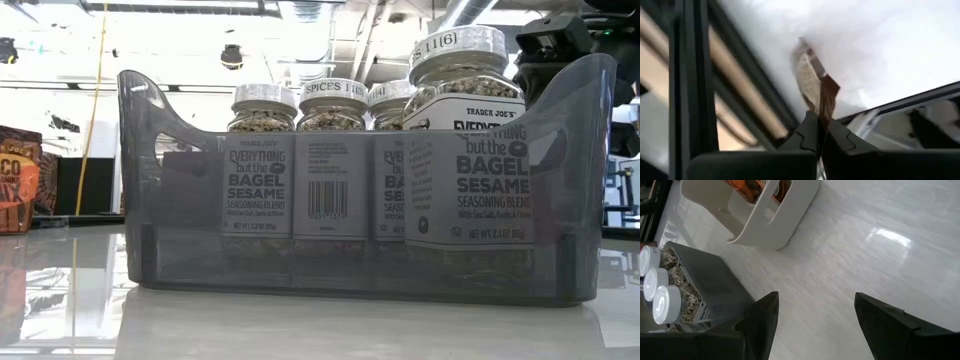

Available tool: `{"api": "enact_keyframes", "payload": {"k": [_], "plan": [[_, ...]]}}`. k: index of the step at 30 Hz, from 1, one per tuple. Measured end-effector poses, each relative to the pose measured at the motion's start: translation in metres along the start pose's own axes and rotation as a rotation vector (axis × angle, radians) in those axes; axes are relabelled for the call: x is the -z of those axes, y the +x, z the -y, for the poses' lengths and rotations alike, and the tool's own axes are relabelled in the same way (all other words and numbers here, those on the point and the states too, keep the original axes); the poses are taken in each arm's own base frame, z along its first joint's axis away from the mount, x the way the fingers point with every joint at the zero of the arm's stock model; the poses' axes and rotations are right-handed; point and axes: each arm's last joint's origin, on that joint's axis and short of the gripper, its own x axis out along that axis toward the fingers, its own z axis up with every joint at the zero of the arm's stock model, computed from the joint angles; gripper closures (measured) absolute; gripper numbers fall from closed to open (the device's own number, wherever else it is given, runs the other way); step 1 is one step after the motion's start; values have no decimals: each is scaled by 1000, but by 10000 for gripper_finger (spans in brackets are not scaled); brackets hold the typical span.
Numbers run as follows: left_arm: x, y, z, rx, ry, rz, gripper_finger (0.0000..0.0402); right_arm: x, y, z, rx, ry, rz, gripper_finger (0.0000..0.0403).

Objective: Sort spices by type
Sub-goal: Put the orange seasoning bag into the gray bin

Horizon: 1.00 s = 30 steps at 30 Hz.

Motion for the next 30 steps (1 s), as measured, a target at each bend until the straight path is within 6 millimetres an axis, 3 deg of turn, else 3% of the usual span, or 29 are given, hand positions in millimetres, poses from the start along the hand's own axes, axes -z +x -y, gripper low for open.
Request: {"api": "enact_keyframes", "payload": {"k": [7, 14, 23, 30], "plan": [[-35, -50, -18, 189, 130, 127, 401, 0, 0, 0, 0, 13, 0, 117], [-84, -94, -41, 258, 263, 278, 401, 0, 0, 0, 0, 13, 0, 117], [-148, -160, -29, 190, 444, 449, 401, 0, 0, 0, 0, 15, 0, 117], [-197, -199, 2, 137, 635, 558, 401, 0, 0, 0, 1, 13, 0, 117]]}}
